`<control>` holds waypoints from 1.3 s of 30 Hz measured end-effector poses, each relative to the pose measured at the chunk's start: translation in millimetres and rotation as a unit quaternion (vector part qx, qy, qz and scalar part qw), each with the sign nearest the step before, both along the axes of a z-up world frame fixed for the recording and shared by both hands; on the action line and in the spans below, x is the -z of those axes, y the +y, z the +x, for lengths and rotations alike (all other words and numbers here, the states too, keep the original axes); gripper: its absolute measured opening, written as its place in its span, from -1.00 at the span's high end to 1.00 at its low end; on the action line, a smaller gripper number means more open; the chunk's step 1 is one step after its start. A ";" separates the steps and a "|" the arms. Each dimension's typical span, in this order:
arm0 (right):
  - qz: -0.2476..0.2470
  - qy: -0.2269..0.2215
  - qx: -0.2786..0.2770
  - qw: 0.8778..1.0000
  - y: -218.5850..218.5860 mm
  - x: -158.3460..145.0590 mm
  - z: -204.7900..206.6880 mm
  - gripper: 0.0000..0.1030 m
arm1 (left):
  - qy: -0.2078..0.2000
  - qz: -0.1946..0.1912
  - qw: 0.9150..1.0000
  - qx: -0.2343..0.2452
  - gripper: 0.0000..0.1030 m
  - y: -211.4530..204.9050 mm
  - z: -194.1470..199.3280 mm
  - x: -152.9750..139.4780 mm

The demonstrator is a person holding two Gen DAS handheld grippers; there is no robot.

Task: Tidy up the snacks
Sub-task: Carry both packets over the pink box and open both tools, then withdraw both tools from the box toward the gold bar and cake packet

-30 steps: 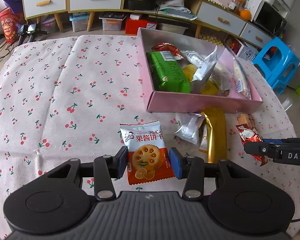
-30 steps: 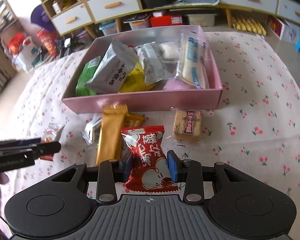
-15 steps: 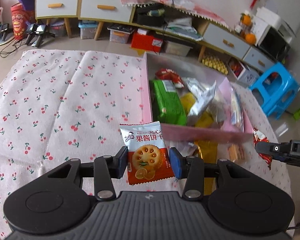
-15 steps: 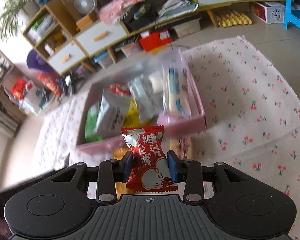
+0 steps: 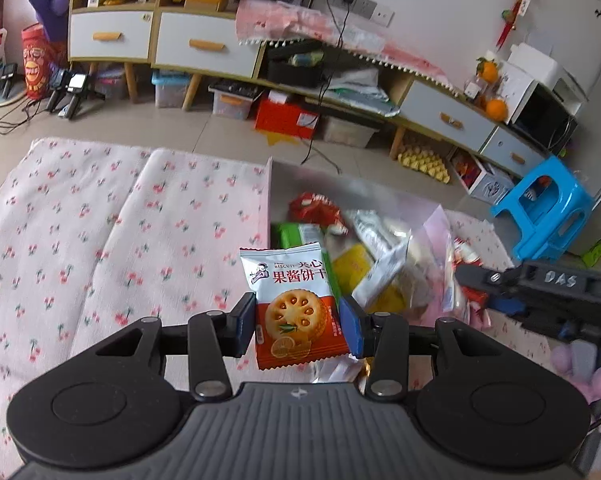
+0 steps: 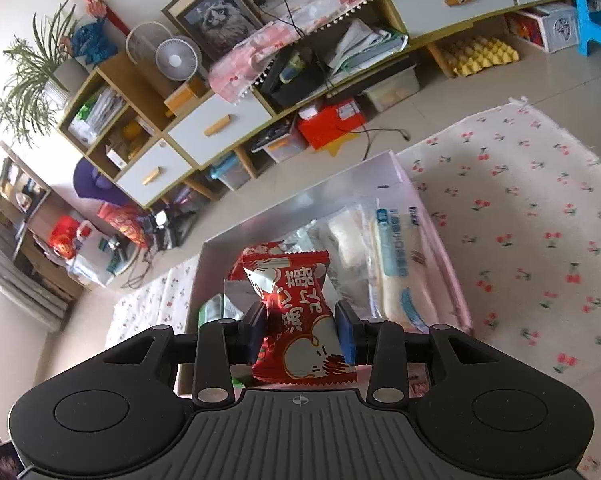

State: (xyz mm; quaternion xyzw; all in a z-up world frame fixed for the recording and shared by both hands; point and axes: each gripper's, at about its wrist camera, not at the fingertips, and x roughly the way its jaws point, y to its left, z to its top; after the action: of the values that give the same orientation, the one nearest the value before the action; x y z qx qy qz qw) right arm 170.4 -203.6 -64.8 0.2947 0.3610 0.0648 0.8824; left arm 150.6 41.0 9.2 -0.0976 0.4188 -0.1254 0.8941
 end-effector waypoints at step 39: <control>0.001 0.015 0.012 1.000 -28.8 12.1 3.1 -0.27 | -0.044 0.060 0.996 0.057 -0.22 -69.2 64.9 -4.2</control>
State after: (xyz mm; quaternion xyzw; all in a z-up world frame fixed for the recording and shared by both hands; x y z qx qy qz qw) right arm 173.5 -232.4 -77.0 0.3008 0.3704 0.0506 0.8773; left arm 215.6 -28.2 13.4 -0.0141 0.3910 -0.1545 0.9072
